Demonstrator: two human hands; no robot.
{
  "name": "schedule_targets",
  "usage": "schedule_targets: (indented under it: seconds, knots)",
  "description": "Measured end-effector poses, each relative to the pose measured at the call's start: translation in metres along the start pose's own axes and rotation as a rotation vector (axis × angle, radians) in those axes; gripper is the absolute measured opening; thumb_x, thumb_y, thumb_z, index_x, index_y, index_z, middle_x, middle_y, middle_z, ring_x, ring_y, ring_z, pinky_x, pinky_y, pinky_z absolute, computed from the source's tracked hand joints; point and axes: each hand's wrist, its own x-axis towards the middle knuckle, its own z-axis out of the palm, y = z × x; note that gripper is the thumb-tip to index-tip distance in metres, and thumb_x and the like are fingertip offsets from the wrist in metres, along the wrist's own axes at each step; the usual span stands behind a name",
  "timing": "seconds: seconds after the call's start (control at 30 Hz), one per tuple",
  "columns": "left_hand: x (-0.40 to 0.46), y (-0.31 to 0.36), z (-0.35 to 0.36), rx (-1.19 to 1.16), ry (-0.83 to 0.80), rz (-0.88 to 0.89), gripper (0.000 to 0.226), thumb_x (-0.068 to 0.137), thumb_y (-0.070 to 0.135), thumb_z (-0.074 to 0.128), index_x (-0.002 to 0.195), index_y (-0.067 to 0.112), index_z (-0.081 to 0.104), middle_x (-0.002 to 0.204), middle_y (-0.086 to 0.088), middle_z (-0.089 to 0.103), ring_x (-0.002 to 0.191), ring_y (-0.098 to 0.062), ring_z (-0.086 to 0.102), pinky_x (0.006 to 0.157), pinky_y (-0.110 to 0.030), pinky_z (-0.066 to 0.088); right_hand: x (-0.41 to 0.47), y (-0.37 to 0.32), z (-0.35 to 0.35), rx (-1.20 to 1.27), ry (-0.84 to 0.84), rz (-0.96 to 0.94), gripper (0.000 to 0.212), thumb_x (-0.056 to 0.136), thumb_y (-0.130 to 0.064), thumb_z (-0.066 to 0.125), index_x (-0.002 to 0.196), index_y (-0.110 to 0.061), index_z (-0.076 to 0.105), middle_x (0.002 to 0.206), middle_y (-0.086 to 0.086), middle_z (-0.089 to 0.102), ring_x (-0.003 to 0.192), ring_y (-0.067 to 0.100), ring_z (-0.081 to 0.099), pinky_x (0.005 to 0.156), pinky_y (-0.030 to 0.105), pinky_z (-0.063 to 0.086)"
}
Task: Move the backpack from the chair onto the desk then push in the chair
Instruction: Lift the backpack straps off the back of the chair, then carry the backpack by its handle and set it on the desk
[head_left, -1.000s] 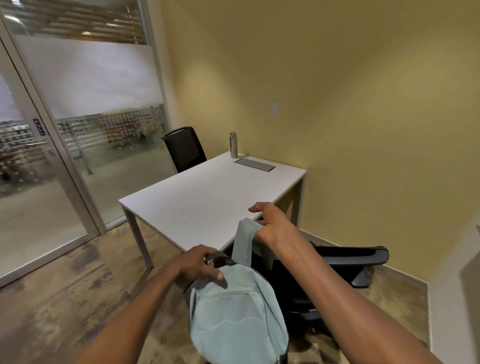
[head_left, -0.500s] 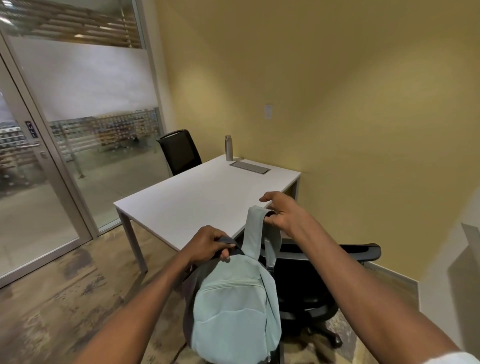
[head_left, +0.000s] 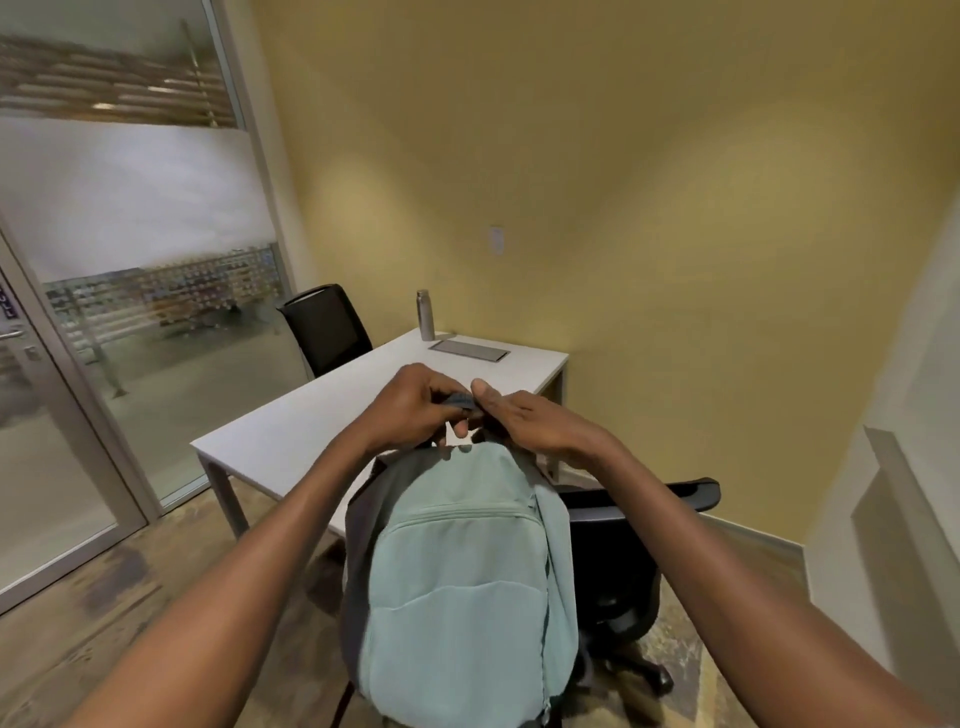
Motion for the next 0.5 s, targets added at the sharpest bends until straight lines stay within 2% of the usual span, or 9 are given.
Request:
schedule_targets:
  seconds: [0.03, 0.1, 0.2, 0.23, 0.27, 0.33, 0.37, 0.43, 0.5]
  knots:
    - [0.007, 0.006, -0.002, -0.013, 0.016, 0.008, 0.018, 0.090, 0.003, 0.066, 0.079, 0.010, 0.079, 0.065, -0.006, 0.072, 0.041, -0.011, 0.055, 0.047, -0.020, 0.046, -0.002, 0.002, -0.003, 0.058, 0.006, -0.043, 0.075, 0.086, -0.081, 0.034, 0.099, -0.020, 0.076, 0.106, 0.004, 0.075, 0.107, 0.024, 0.067, 0.101, 0.041, 0.049]
    - [0.021, 0.016, -0.003, -0.028, 0.031, 0.028, 0.017, 0.089, 0.003, 0.066, 0.083, 0.012, 0.080, 0.065, -0.006, 0.072, 0.042, -0.016, 0.053, 0.048, -0.025, 0.047, -0.010, 0.004, -0.014, -0.008, 0.031, -0.090, 0.060, 0.086, -0.073, 0.052, 0.104, -0.020, 0.073, 0.109, 0.002, 0.074, 0.106, 0.020, 0.067, 0.101, 0.042, 0.047]
    - [0.042, 0.034, 0.007, -0.080, 0.018, 0.074, 0.013, 0.090, 0.006, 0.066, 0.090, 0.008, 0.079, 0.063, 0.000, 0.071, 0.043, -0.020, 0.050, 0.050, -0.028, 0.045, -0.025, 0.012, -0.034, -0.261, 0.159, -0.186, 0.030, 0.082, -0.046, 0.071, 0.100, -0.023, 0.071, 0.096, -0.002, 0.073, 0.088, 0.011, 0.064, 0.085, 0.041, 0.051]
    - [0.049, 0.041, 0.012, -0.095, 0.008, 0.096, 0.015, 0.090, 0.005, 0.065, 0.089, 0.009, 0.079, 0.062, 0.001, 0.070, 0.043, -0.020, 0.049, 0.049, -0.028, 0.044, -0.033, 0.015, -0.040, -0.270, 0.209, -0.221, 0.019, 0.083, -0.037, 0.072, 0.096, -0.024, 0.071, 0.089, -0.008, 0.072, 0.082, 0.008, 0.063, 0.080, 0.038, 0.050]
    - [0.055, 0.049, 0.019, -0.109, -0.007, 0.119, 0.017, 0.090, 0.003, 0.064, 0.089, 0.011, 0.079, 0.062, 0.001, 0.070, 0.042, -0.019, 0.049, 0.049, -0.028, 0.044, -0.042, 0.016, -0.047, -0.249, 0.240, -0.248, 0.005, 0.085, -0.027, 0.072, 0.089, -0.029, 0.070, 0.080, -0.018, 0.070, 0.075, -0.001, 0.060, 0.073, 0.029, 0.049]
    - [0.070, 0.065, 0.032, -0.144, -0.026, 0.152, 0.021, 0.089, 0.002, 0.064, 0.088, 0.015, 0.080, 0.063, 0.001, 0.070, 0.041, -0.017, 0.049, 0.047, -0.025, 0.042, -0.058, 0.015, -0.067, -0.238, 0.293, -0.252, 0.032, 0.086, -0.013, 0.072, 0.078, -0.041, 0.061, 0.065, -0.030, 0.062, 0.064, -0.010, 0.055, 0.064, 0.014, 0.039]
    - [0.078, 0.074, 0.039, -0.169, -0.033, 0.165, 0.020, 0.089, 0.003, 0.065, 0.088, 0.016, 0.080, 0.063, 0.000, 0.070, 0.041, -0.016, 0.048, 0.046, -0.024, 0.041, -0.065, 0.016, -0.079, -0.235, 0.315, -0.237, 0.037, 0.086, -0.011, 0.073, 0.075, -0.043, 0.059, 0.061, -0.027, 0.060, 0.060, -0.009, 0.053, 0.061, 0.012, 0.037]
    - [0.096, 0.093, 0.052, -0.223, -0.055, 0.191, 0.013, 0.089, 0.007, 0.067, 0.089, 0.013, 0.079, 0.062, -0.001, 0.069, 0.040, -0.014, 0.048, 0.044, -0.021, 0.039, -0.081, 0.017, -0.104, -0.231, 0.331, -0.232, 0.030, 0.086, -0.012, 0.073, 0.072, -0.035, 0.062, 0.060, -0.019, 0.057, 0.057, -0.006, 0.051, 0.057, 0.012, 0.036]
    - [0.115, 0.113, 0.065, -0.250, -0.083, 0.216, 0.011, 0.090, 0.010, 0.068, 0.092, 0.008, 0.079, 0.063, -0.001, 0.070, 0.041, -0.012, 0.050, 0.043, -0.020, 0.040, -0.098, 0.017, -0.130, -0.202, 0.341, -0.195, 0.014, 0.087, -0.013, 0.073, 0.075, -0.017, 0.067, 0.062, -0.015, 0.057, 0.056, -0.005, 0.051, 0.055, 0.011, 0.038]
